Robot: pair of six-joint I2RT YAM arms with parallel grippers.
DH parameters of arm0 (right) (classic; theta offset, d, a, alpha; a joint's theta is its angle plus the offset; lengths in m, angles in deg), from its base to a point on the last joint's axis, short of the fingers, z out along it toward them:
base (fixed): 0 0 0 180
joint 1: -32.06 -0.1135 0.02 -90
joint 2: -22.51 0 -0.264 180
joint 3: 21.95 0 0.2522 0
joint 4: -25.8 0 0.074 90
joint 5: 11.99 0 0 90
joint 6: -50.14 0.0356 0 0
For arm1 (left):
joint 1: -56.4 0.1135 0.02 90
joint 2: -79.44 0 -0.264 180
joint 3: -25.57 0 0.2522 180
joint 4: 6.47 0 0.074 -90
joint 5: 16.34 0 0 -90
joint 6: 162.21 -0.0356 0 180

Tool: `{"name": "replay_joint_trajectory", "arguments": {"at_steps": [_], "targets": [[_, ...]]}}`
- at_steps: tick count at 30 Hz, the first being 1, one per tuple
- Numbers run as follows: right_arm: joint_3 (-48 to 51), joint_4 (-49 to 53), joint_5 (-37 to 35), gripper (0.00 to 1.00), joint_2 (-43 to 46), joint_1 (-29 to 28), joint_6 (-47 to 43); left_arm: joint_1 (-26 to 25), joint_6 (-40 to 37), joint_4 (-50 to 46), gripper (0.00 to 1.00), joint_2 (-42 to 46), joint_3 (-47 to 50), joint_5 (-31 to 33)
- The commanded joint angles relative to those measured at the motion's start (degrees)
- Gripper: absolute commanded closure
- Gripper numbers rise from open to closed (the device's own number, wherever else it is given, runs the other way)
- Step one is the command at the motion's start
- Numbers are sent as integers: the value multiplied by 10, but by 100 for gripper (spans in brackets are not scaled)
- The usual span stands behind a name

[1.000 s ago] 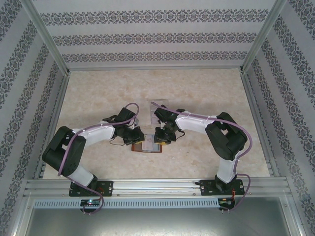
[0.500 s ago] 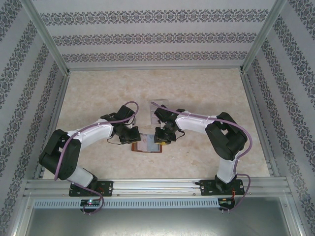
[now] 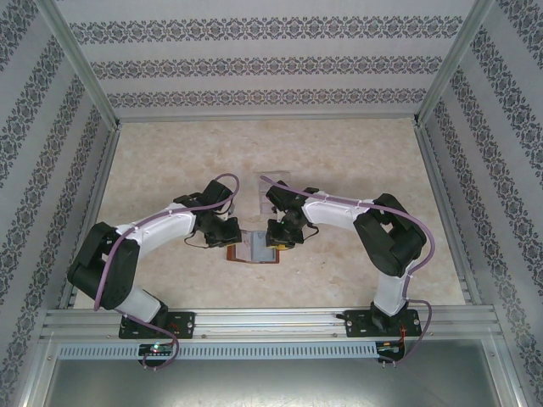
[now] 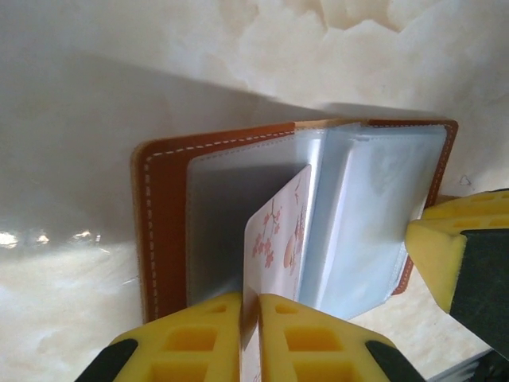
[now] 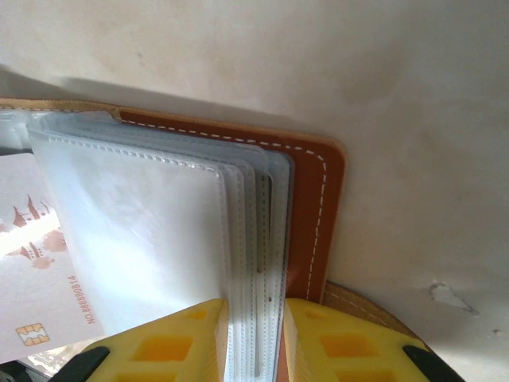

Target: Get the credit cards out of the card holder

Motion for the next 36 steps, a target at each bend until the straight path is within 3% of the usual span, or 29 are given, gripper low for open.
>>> {"name": "replay_joint_trajectory", "arguments": {"at_steps": [1, 8, 19, 36], "targets": [[-3, 12, -5, 73, -11, 2, -7, 5, 9, 41, 86, -10, 1, -40], [-4, 13, -5, 73, -11, 1, -8, 2, 16, 53, 79, -20, -3, -61], [-3, 13, -8, 73, -10, 2, -6, -16, 5, -4, 77, -16, -3, -52], [-3, 19, -12, 73, 16, 3, -4, -20, 4, -44, 92, 2, -25, -22]]}}
